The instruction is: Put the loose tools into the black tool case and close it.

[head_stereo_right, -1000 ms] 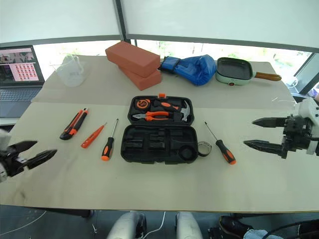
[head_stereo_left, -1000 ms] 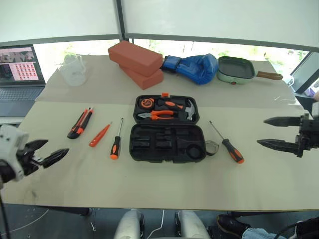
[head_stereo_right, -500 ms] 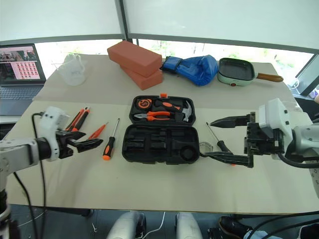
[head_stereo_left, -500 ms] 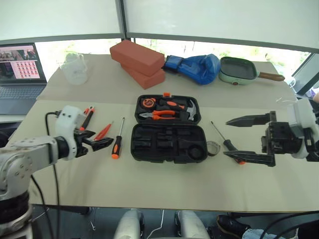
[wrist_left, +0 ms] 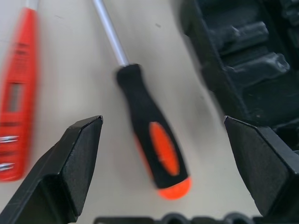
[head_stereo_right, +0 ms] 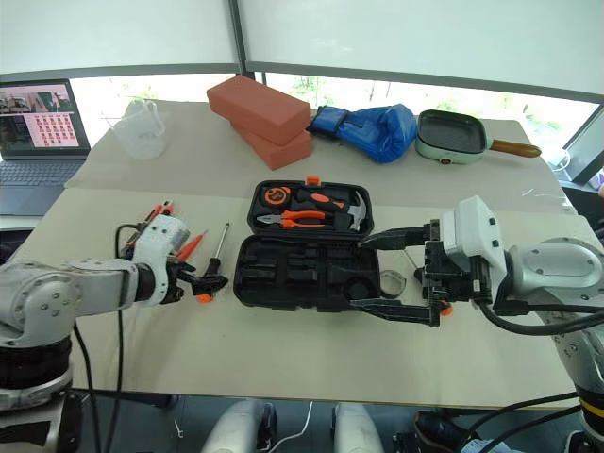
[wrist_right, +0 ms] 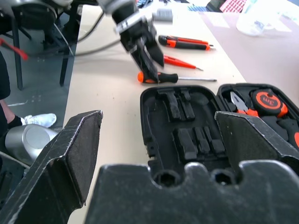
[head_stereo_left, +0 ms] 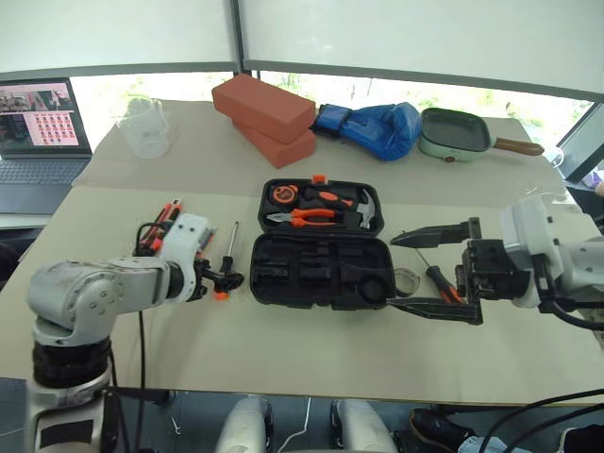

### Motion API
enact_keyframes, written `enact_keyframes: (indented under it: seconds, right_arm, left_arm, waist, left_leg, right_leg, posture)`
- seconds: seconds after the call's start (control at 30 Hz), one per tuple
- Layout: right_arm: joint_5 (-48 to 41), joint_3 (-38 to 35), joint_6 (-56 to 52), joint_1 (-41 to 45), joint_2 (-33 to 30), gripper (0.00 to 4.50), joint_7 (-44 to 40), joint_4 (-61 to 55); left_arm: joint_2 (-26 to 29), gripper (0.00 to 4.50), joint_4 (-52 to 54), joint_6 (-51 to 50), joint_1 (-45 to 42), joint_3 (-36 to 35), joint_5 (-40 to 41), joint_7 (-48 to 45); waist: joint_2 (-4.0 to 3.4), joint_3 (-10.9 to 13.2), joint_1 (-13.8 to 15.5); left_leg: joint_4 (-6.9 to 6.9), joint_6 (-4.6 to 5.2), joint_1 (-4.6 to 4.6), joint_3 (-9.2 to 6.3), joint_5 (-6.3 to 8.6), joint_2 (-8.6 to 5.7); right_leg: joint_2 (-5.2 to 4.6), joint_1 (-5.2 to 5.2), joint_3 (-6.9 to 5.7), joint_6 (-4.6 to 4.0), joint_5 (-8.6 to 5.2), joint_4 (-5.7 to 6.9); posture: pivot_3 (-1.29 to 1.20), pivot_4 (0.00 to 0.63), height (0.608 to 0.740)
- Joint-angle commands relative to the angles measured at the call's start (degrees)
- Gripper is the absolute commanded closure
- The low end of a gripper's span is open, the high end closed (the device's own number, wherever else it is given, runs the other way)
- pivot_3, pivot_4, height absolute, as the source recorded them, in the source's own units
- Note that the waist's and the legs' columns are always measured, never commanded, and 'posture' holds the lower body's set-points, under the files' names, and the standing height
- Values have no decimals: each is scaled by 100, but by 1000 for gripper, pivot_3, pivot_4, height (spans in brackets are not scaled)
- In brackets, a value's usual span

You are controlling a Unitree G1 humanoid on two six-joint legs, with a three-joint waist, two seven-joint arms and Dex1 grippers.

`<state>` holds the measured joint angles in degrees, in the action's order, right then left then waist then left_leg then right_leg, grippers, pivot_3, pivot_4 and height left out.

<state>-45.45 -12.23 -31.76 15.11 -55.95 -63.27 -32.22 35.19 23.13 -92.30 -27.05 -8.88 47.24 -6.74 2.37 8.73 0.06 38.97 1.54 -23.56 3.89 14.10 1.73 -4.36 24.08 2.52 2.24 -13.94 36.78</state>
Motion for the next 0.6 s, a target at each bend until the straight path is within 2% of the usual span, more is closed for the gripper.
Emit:
enact_keyframes:
  seconds: [0.03,0.1,0.33,0.37,0.6]
  right_arm:
    - [-121,8,-47,215,44,0,144,-182]
    - [-176,44,-91,291,69,0,199,-206]
    - [-321,14,-214,362,79,0,316,-228]
    - [-326,25,-226,377,82,0,336,-235]
    - [-328,39,-259,439,86,0,372,-200]
  left_arm:
    - [-171,281,-164,-20,-35,60,-205,164]
    - [-212,776,-205,-20,2,118,-399,184]
    - [-443,3387,-272,-20,47,34,-792,100]
    - [-480,3637,-285,-20,45,-17,-826,86]
    - [-501,3648,-378,36,-258,-572,-1129,8]
  waist:
    - [0,0,3]
    - [-1,-1,5]
    - [0,-2,26]
    - [0,-2,33]
    - [0,-2,48]
  left_leg:
    - [0,0,1,-1,0,0]
    - [0,0,3,-2,0,-1]
    - [0,0,4,-2,0,-3]
    - [1,0,4,-2,0,-3]
    - [2,0,5,-3,-1,-2]
  right_leg:
    - [0,0,0,0,0,1]
    - [0,-3,-1,0,0,0]
    - [-3,-6,-1,0,0,0]
    - [-3,-6,-1,0,0,0]
    - [-1,-6,-2,0,0,1]
  posture:
    - [0,150,738]
    - [0,150,738]
    - [0,150,738]
    - [0,150,738]
    - [0,150,738]
